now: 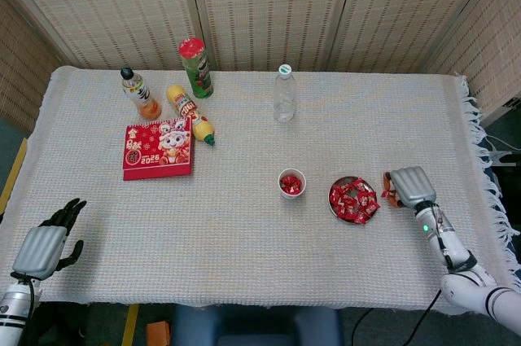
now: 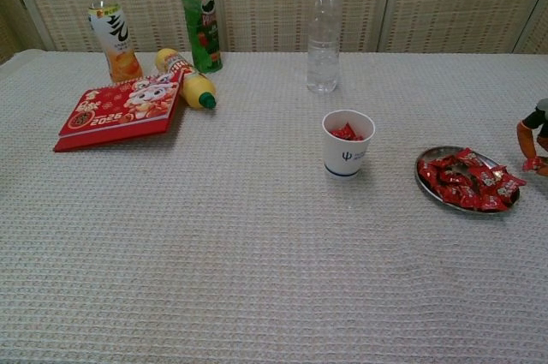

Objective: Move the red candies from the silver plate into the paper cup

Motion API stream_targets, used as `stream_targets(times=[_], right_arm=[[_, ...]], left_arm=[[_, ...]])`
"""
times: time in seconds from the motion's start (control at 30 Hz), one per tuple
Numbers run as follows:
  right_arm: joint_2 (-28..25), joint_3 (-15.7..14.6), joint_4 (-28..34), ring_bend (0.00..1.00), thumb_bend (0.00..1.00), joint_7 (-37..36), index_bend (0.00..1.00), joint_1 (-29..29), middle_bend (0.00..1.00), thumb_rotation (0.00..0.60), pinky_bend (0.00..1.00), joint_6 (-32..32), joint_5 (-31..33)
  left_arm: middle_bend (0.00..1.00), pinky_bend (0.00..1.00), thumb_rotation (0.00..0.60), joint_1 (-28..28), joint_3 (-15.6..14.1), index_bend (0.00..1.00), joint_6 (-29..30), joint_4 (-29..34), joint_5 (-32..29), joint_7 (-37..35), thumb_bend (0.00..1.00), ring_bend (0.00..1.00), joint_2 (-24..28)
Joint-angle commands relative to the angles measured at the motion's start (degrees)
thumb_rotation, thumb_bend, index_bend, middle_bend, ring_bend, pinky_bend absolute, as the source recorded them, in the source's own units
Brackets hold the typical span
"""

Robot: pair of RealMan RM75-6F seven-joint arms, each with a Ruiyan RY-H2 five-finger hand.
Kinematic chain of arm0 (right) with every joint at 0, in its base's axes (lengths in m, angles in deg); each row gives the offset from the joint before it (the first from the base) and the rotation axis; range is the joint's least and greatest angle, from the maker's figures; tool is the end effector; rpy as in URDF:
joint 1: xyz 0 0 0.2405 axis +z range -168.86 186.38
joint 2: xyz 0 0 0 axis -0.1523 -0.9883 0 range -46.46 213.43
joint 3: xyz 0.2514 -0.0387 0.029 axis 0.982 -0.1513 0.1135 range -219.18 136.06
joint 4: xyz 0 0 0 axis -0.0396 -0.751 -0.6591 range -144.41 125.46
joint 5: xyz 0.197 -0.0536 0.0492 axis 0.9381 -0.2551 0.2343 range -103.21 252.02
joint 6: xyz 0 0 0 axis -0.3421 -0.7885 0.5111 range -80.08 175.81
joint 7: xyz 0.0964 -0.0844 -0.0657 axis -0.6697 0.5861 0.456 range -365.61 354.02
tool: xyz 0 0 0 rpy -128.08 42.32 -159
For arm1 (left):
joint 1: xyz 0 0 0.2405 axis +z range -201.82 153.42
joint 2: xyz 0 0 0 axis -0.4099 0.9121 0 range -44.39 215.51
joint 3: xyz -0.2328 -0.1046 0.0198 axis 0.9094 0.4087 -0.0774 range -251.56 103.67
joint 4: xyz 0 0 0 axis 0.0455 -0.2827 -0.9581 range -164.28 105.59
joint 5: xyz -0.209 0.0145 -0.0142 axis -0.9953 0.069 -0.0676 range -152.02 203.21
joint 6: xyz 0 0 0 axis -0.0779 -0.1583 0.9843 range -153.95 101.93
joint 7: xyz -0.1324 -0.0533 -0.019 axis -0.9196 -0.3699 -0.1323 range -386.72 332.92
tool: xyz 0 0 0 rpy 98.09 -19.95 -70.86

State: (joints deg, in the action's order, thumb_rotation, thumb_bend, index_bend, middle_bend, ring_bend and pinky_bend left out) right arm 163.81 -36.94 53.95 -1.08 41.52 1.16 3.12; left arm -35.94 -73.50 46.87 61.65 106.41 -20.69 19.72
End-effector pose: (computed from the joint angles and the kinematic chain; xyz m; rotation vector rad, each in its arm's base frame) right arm -0.3224 -0.3501 0.0632 1.7381 -0.9327 0.5128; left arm -0.3171 0.2067 0.1229 -1.5572 -0.9678 -0.7144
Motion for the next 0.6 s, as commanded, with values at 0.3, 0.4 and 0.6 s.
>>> stream_targets(times=[0.3,0.4,0.6], right_arm=[[-5.8,8.7,15.2,0.7,0.24,-3.0,0.59,7.6,0.75,0.6,1.0,1.8,1.5],[-4.8,9.6,17.4,0.7,0.24,-0.6,0.59,10.1,0.75,0.6,1.0,3.2,2.9],[-1.2,9.7,19.2,0.7,0.24,3.7,0.58,14.1,0.75,0.6,1.0,5.2,5.3]], left_arm=[[0.0,0.37,0.6,0.1,0.0,0.0,0.5,0.2,0.4,-0.3,0.48,0.14,0.2],[0.0,0.37,0.6,0.2,0.0,0.0,0.6,0.2,0.3,-0.7,0.48,0.14,0.3],[0.0,0.37,0.6,0.3,0.0,0.0,0.7,0.1,0.6,-1.6,0.48,0.14,0.7]])
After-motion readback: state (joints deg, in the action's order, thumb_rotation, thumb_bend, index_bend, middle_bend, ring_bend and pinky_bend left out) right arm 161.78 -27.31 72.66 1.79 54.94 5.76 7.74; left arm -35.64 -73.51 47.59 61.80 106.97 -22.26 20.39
